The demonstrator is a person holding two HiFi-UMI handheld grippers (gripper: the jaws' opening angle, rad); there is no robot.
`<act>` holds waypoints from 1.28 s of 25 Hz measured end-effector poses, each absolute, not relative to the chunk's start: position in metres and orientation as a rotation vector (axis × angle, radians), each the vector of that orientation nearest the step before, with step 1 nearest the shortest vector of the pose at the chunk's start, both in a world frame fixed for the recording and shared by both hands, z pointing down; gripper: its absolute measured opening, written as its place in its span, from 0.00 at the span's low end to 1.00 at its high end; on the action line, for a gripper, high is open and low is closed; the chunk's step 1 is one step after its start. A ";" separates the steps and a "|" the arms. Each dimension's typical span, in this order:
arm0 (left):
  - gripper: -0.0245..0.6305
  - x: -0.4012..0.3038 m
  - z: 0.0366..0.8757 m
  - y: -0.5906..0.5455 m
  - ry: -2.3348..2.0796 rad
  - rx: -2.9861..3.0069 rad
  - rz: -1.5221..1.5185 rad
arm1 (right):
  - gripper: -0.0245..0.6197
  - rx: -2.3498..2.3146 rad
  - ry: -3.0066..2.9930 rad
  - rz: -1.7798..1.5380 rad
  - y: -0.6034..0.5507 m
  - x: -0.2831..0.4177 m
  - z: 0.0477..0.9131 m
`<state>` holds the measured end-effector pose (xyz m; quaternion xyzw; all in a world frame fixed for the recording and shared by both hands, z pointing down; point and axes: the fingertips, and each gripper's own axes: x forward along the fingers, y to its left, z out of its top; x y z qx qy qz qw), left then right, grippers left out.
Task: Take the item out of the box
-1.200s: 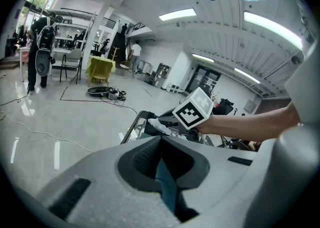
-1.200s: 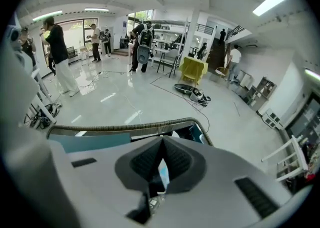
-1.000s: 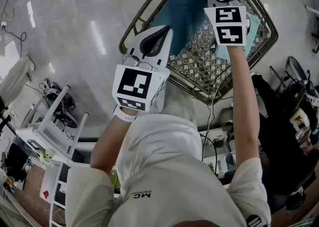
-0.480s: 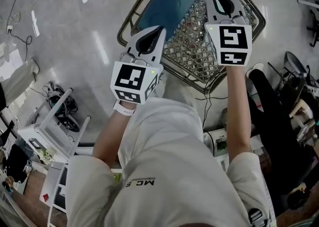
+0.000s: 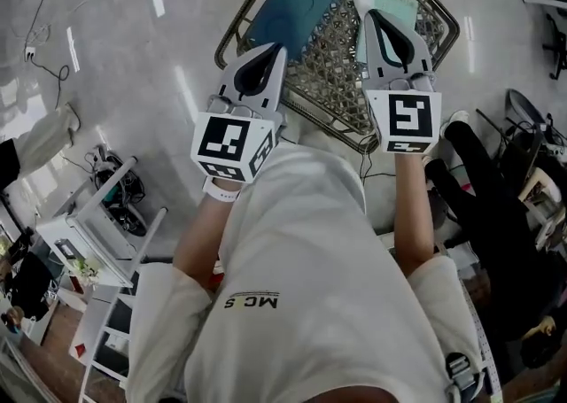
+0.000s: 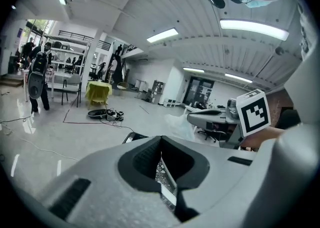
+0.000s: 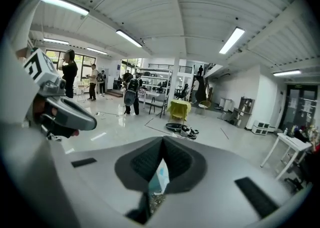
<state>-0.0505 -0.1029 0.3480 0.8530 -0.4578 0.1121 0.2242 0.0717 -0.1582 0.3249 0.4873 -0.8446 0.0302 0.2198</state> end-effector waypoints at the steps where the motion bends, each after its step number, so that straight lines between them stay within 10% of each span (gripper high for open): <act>1: 0.07 -0.049 0.342 -0.100 -1.269 2.363 0.305 | 0.06 1.343 -2.345 0.092 -0.150 0.072 0.323; 32: 0.07 -0.038 0.297 -0.044 -1.363 2.456 0.317 | 0.06 1.582 -2.426 0.213 -0.047 0.122 0.304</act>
